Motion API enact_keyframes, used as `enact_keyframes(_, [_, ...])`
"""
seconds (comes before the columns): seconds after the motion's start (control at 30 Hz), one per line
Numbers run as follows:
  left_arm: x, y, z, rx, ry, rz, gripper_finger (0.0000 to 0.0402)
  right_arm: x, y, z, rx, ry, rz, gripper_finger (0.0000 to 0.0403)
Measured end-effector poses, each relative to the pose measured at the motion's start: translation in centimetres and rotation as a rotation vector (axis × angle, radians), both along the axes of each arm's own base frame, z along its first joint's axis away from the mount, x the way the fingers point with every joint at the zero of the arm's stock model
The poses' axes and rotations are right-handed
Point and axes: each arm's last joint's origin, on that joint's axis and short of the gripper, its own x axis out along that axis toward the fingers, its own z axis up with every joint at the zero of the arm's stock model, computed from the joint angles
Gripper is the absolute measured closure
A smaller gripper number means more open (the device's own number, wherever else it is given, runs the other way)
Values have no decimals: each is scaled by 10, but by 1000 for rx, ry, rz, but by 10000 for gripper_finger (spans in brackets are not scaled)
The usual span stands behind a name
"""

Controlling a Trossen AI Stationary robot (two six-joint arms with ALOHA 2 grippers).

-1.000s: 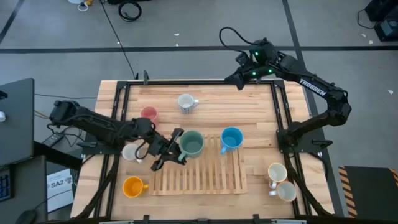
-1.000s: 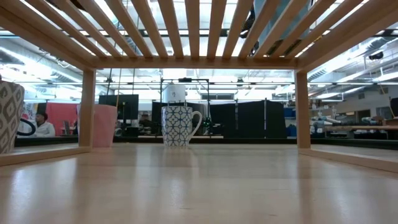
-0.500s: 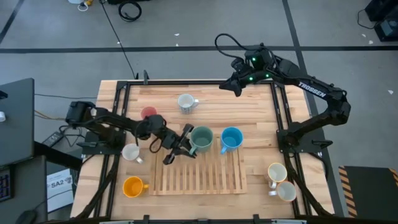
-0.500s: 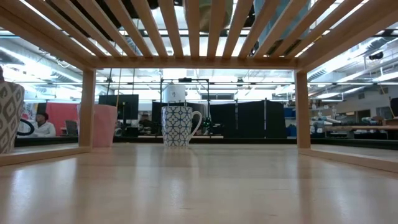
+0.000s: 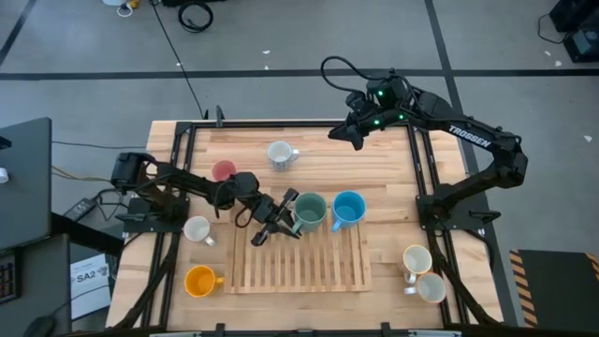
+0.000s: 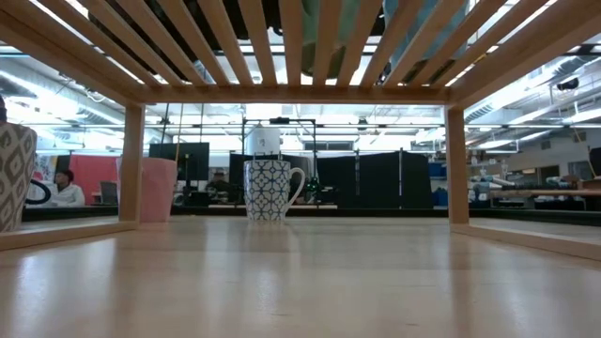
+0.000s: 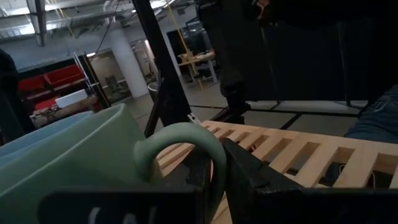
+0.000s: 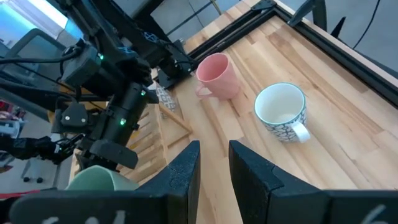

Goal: Place coffee mugs
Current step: Put the green mug on the shelf

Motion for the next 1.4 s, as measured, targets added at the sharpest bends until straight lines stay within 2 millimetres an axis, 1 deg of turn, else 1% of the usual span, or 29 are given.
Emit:
enact_keyframes(0.53, [0, 0, -4, 0, 52, 4, 353, 0, 0, 0, 0, 0, 0, 313])
enact_keyframes(0.77, [1, 1, -6, -68, 114, 24, 310, 0, 0, 0, 1, 0, 0, 313])
enact_keyframes(1.1, [1, 2, -6, -71, 119, 23, 233, 0, 0, 0, 1, 1, 0, 313])
enact_keyframes(1.23, [1, 3, -6, -99, 138, 25, 219, 0, 0, 0, 1, 1, 0, 313])
enact_keyframes(1.4, [1, 8, -6, -168, 187, 32, 216, 0, 0, 0, 1, 1, 0, 313])
